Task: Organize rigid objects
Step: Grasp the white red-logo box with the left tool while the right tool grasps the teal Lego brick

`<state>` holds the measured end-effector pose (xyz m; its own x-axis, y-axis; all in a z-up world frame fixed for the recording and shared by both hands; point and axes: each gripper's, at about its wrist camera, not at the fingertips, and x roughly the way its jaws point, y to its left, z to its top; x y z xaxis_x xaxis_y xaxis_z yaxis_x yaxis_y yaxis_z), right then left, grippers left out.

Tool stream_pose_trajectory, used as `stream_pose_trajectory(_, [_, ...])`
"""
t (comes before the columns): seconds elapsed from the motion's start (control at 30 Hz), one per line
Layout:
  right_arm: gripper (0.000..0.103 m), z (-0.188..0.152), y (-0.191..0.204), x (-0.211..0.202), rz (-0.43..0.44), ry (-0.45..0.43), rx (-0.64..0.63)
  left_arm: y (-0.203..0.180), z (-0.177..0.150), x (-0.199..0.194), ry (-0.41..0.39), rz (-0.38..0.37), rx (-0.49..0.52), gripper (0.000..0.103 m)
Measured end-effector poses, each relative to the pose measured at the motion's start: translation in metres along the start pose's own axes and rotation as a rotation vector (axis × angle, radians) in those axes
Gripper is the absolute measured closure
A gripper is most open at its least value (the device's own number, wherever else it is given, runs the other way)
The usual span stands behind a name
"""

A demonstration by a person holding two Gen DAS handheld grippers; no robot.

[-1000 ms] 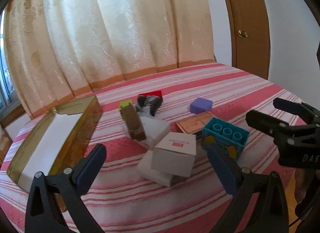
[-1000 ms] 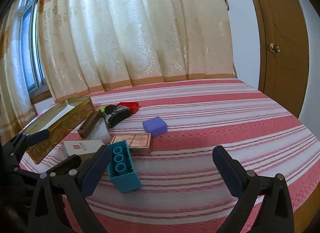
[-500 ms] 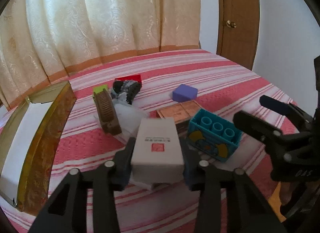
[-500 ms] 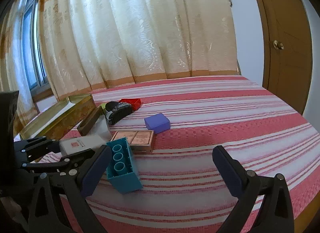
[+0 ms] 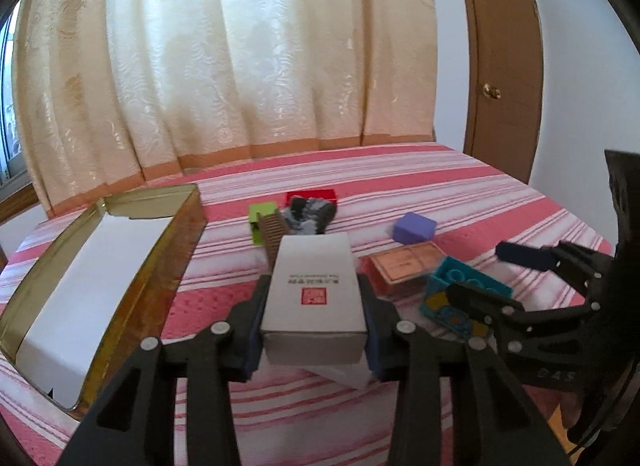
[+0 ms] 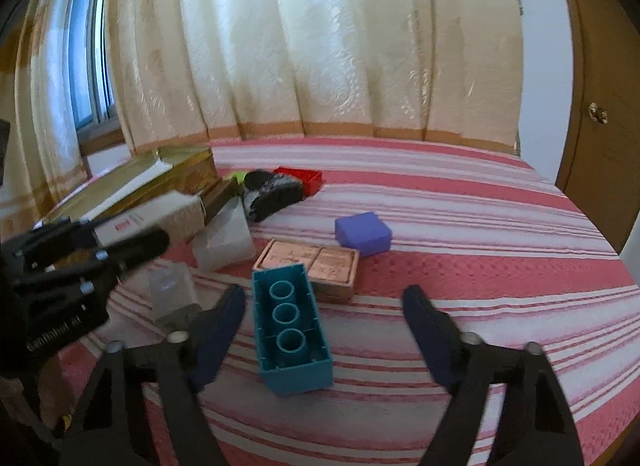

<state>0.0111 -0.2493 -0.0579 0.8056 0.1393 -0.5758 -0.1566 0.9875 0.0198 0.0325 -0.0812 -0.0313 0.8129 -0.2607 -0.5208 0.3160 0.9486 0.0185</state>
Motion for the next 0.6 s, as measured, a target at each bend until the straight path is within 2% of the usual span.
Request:
stream_pose_trajectory(0.1, [0.047, 0.0, 0.003, 0.01, 0.007, 0.055, -0.016, 0.006, -0.001, 0.001, -0.002, -0.003, -0.017, 0.063])
stream_pose_trajectory(0.17, [0.051, 0.0, 0.006, 0.016, 0.006, 0.09, -0.031, 0.008, -0.001, 0.001, -0.01, 0.003, -0.017, 0.063])
stream_pose_trajectory(0.23, [0.069, -0.001, 0.01, 0.023, 0.018, 0.13, -0.057, 0.01, -0.002, 0.001, -0.012, 0.005, -0.024, 0.063])
stream_pose_trajectory(0.4, [0.069, 0.0, 0.021, 0.02, 0.0, 0.1, -0.112, 0.014, -0.003, 0.0, -0.021, 0.003, -0.037, 0.063])
stream_pose_trajectory(0.5, [0.069, 0.004, 0.022, 0.013, 0.021, 0.03, -0.107, 0.015, -0.003, -0.003, -0.031, 0.017, -0.037, 0.063])
stream_pose_trajectory(0.6, [0.069, 0.012, 0.025, 0.013, -0.004, -0.011, -0.115, 0.018, -0.003, -0.004, -0.035, 0.02, -0.045, 0.063])
